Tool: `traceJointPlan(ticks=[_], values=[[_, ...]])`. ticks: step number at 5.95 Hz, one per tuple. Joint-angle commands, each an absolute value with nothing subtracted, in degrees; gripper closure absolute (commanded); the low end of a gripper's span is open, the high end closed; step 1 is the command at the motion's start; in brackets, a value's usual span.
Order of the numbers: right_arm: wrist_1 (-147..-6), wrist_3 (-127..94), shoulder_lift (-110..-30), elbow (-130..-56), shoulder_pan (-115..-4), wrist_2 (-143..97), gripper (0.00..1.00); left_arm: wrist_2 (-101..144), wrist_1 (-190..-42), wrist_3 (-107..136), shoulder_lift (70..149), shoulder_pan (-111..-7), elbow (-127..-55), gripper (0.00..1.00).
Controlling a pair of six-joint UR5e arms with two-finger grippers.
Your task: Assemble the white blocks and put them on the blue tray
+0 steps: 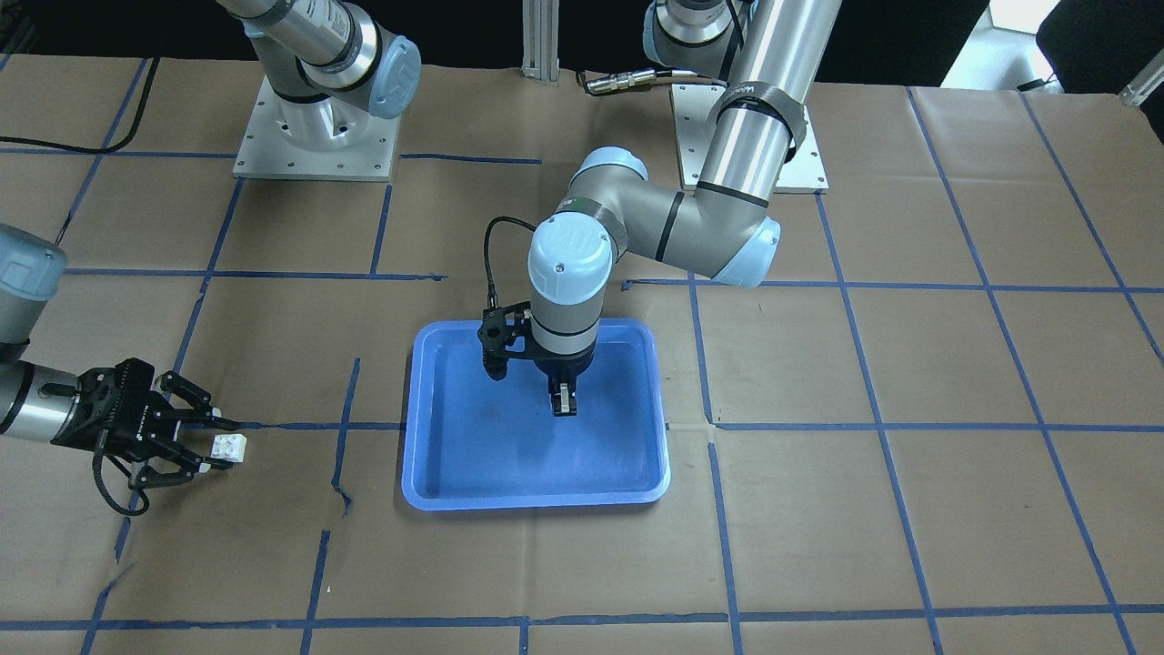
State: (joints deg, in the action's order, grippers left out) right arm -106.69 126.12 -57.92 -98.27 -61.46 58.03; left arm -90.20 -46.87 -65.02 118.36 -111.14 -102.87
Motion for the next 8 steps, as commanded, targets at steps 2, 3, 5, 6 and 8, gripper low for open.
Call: traceJointPlan(ticks=[2, 3, 5, 6, 8], values=[[-106.7, 126.9, -57.8, -98.3, -60.6, 58.2, 0.58, -89.9, -45.5, -63.0, 118.7, -111.2, -102.7, 0.92], [-106.7, 126.9, -57.8, -98.3, -60.6, 58.2, 0.69, -89.9, -45.5, -63.0, 119.0, -111.2, -102.7, 0.73], [-106.6, 126.9, -58.3, -97.7, -60.6, 58.1, 0.78, -89.8, -45.9, -63.0, 119.0, -111.2, -102.9, 0.12], [-106.3, 126.3, -59.1, -96.2, -60.6, 57.7, 0.79, -90.0, -46.3, -62.9, 118.0, -111.2, -102.3, 0.08], [-103.8, 124.6, -63.0, -94.0, -61.4, 57.4, 0.77, -90.2, -52.9, -62.8, 112.5, -110.7, -102.0, 0.08]])
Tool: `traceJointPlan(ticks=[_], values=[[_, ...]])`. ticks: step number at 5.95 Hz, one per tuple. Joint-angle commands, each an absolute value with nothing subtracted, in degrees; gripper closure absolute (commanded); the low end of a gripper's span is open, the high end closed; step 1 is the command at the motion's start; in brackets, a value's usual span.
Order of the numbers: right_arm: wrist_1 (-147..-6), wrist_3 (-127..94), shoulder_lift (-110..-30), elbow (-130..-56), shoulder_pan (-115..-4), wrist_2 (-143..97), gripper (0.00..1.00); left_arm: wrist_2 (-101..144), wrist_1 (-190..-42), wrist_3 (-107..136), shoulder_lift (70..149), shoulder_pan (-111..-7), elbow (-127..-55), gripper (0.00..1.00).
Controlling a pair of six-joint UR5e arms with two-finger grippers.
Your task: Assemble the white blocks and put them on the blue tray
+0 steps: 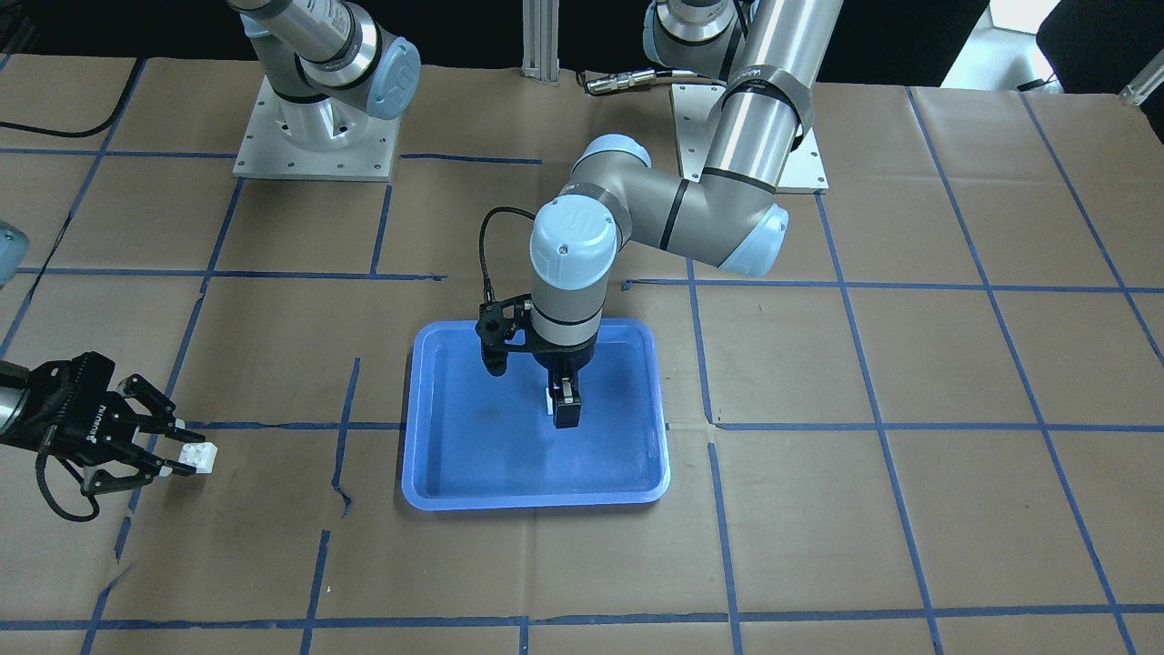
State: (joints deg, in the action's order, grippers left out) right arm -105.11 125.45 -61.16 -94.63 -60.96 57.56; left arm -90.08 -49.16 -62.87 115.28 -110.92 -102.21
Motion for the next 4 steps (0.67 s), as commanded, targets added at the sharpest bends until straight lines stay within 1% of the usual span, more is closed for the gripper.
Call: traceJointPlan(ticks=[1, 2, 3, 4], values=[[-99.4, 122.5, -65.1, -94.0, -62.0, 57.2, 0.76, -90.1, -58.7, -60.6, 107.5, -109.4, -102.1, 0.08], [-99.1, 122.1, -66.4, -94.0, -65.9, 57.1, 0.75, -90.0, -65.2, -57.4, 102.4, -108.5, -101.9, 0.08], [-99.1, 118.9, -67.8, -94.7, -70.7, 57.1, 0.76, -90.2, -70.2, -45.0, 97.3, -108.2, -101.1, 0.08], [-99.9, 117.3, -69.1, -96.6, -75.6, 56.7, 0.76, -90.3, -73.2, -33.8, 93.7, -106.4, -100.2, 0.02]])
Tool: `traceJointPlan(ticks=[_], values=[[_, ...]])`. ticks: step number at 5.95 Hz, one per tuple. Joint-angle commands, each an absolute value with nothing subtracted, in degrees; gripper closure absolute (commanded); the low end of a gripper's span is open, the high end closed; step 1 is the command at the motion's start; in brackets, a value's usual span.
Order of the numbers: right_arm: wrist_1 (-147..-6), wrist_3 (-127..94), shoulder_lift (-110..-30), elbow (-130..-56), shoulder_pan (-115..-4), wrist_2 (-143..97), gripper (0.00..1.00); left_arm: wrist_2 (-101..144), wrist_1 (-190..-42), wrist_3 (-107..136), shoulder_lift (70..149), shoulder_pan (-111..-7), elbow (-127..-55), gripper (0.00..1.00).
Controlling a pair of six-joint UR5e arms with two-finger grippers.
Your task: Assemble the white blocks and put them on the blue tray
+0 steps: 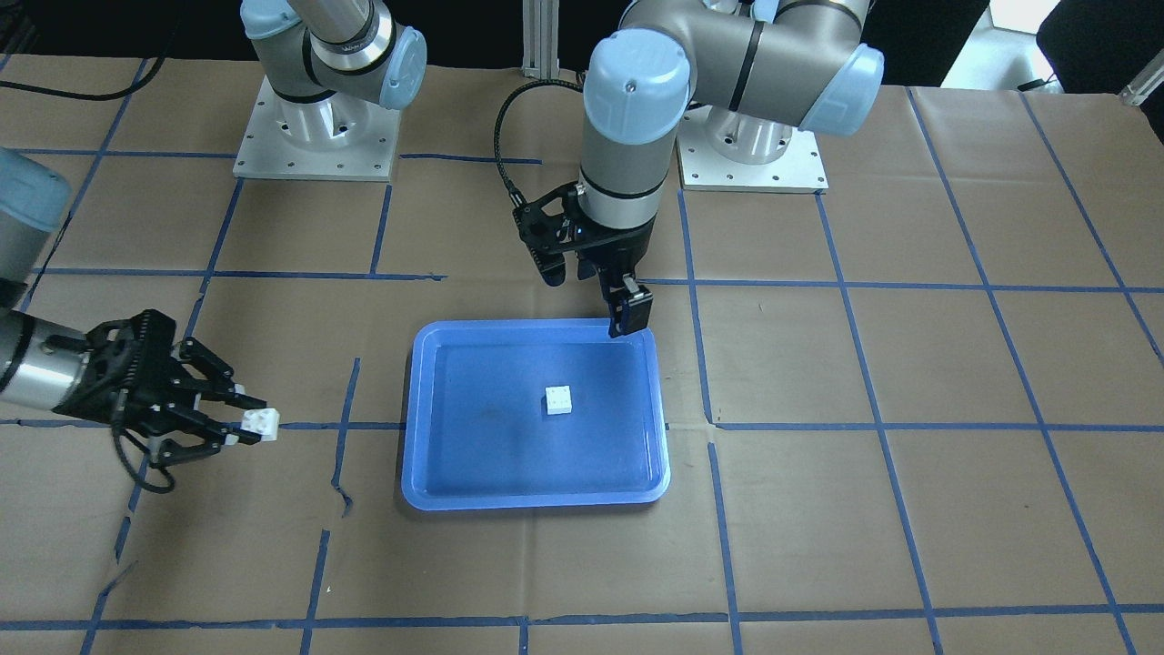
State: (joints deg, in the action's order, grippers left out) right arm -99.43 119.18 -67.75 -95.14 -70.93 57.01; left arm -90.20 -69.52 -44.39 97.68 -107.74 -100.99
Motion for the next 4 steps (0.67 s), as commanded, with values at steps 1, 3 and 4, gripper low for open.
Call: traceJointPlan(ticks=[1, 3, 4], values=[[-103.2, 115.9, -69.2, -99.5, -79.3, 52.6, 0.76, -90.6, -76.5, -27.8, 91.7, -105.9, -98.7, 0.01], [-120.8, 102.5, -69.2, -106.8, -85.8, 49.6, 0.78, -91.0, -82.1, -10.3, 90.7, -105.6, -94.8, 0.01], [-132.3, 92.6, -68.6, -110.1, -88.4, 48.5, 0.78, -90.2, -82.1, -4.9, 89.6, -104.8, -94.4, 0.01]])
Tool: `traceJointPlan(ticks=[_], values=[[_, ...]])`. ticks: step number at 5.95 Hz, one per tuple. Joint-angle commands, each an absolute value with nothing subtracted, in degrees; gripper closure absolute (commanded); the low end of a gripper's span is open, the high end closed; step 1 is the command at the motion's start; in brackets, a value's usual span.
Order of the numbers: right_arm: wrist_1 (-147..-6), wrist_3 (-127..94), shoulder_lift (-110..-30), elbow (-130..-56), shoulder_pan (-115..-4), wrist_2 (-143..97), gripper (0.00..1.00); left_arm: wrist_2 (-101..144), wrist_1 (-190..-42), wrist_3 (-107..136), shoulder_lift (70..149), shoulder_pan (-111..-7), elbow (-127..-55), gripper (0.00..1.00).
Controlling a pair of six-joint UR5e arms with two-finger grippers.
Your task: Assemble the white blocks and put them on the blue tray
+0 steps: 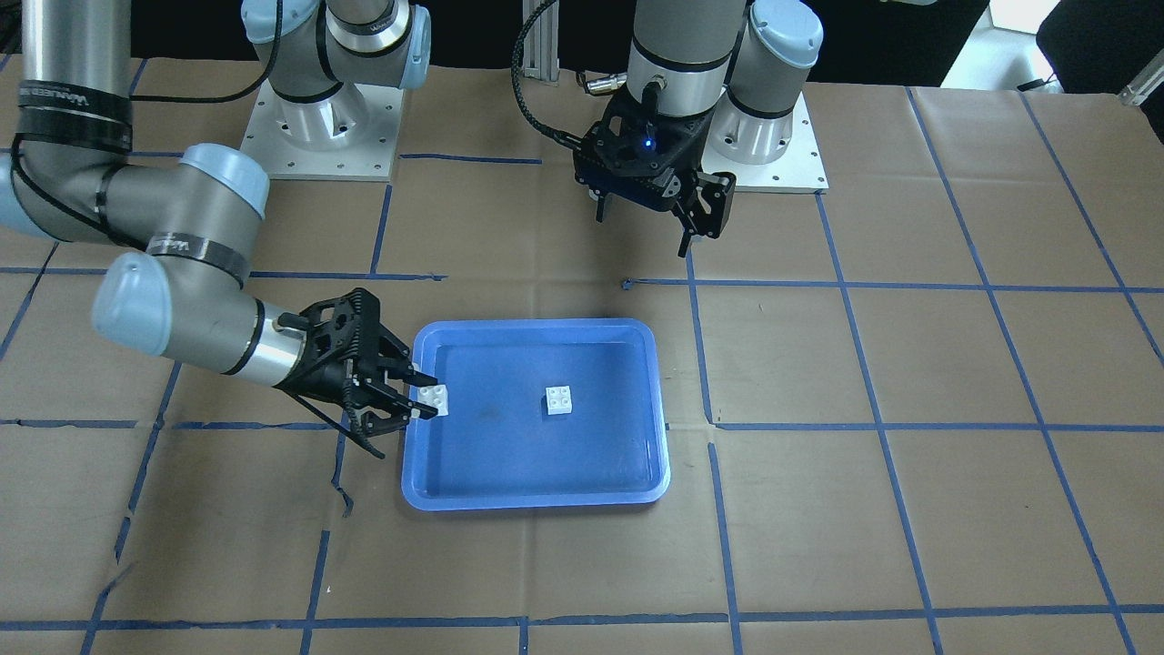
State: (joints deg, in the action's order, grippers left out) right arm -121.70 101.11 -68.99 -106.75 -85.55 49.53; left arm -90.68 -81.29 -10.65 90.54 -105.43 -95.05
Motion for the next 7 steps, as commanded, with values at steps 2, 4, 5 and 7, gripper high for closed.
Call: traceJointPlan(ticks=[2, 4, 5, 7], values=[[-147.0, 83.4, -66.9, -115.6, -91.5, 47.8, 0.78, -90.6, -82.3, -2.3, 87.8, -103.5, -95.1, 0.01], [-154.3, 78.2, -62.9, -115.9, -93.8, 48.2, 0.78, -90.8, -82.3, -0.8, 87.5, -103.4, -95.0, 0.01], [-154.2, 78.5, -62.4, -116.0, -94.0, 48.3, 0.78, -90.8, -82.3, -0.6, 87.5, -103.4, -95.0, 0.01], [-154.2, 78.8, -61.2, -116.0, -95.2, 48.3, 0.78, -90.7, -82.4, -0.6, 87.5, -103.4, -94.9, 0.01]])
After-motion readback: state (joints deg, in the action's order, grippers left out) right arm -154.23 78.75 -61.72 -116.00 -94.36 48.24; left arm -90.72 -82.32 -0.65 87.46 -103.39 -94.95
